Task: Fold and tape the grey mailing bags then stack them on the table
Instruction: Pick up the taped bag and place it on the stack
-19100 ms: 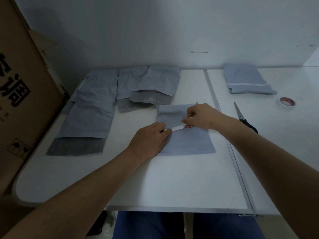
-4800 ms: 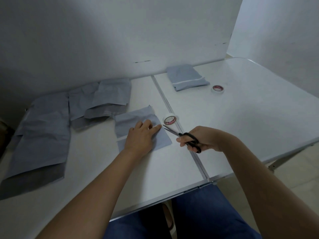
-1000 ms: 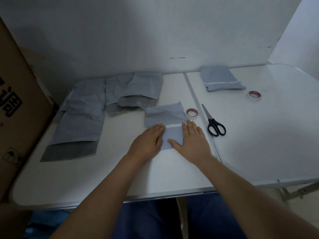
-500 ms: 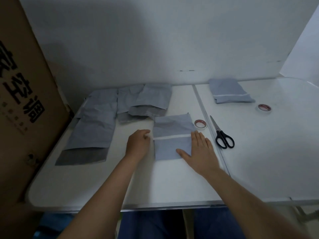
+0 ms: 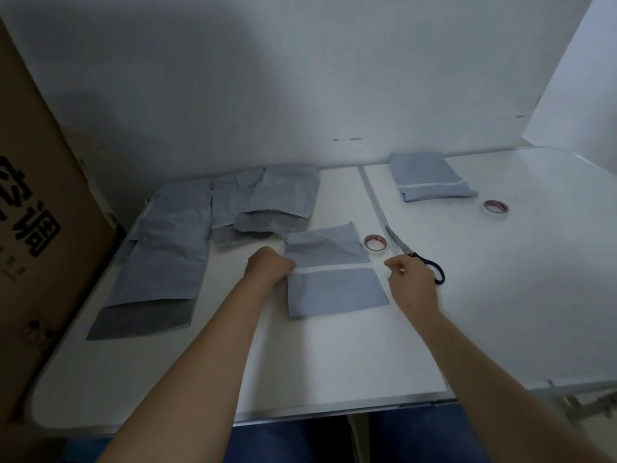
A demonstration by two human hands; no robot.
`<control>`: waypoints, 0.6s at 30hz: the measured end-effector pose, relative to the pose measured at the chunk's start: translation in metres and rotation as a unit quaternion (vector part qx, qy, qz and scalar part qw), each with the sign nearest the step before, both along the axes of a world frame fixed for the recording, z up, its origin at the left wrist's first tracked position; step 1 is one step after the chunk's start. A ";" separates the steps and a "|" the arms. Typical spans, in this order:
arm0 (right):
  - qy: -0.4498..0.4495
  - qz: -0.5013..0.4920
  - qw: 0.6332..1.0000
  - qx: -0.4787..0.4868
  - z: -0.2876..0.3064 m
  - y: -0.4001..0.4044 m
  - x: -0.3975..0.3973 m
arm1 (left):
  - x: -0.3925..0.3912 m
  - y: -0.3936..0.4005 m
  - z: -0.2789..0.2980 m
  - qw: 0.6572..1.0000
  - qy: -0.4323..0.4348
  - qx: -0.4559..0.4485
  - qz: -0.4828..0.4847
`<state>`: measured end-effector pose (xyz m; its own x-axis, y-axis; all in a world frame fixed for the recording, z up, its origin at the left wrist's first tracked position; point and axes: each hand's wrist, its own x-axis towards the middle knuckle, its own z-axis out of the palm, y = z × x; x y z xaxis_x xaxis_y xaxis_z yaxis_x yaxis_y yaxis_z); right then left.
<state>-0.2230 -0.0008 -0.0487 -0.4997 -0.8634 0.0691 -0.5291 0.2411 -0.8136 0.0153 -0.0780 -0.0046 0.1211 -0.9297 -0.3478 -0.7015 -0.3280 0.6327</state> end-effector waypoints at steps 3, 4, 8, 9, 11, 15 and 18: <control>-0.020 0.022 0.998 0.052 0.003 -0.010 -0.006 | -0.001 0.006 0.002 0.985 0.162 0.027 0.046; -0.015 0.029 0.997 0.070 0.004 -0.013 -0.007 | -0.003 0.011 0.003 0.969 0.232 0.059 0.066; -0.003 0.051 0.992 0.115 0.011 -0.014 -0.010 | -0.006 0.023 0.003 0.929 0.328 0.134 0.108; -0.020 0.052 0.991 0.121 0.013 -0.014 -0.010 | -0.006 0.023 0.003 0.921 0.345 0.138 0.119; -0.071 0.052 0.986 0.142 0.018 -0.015 -0.009 | -0.005 0.022 0.006 0.901 0.384 0.142 0.141; -0.240 0.033 0.953 0.180 0.024 -0.025 -0.008 | -0.006 0.021 0.012 0.878 0.426 0.149 0.158; -0.242 0.036 0.950 0.196 0.027 -0.030 -0.005 | -0.007 0.022 0.014 0.862 0.453 0.156 0.167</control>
<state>-0.2282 -0.0305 -0.0213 -0.3303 -0.8082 -0.4876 -0.1422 0.5533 -0.8207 0.0082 -0.0556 0.0094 -0.0894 -0.7403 -0.6663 0.2005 -0.6686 0.7161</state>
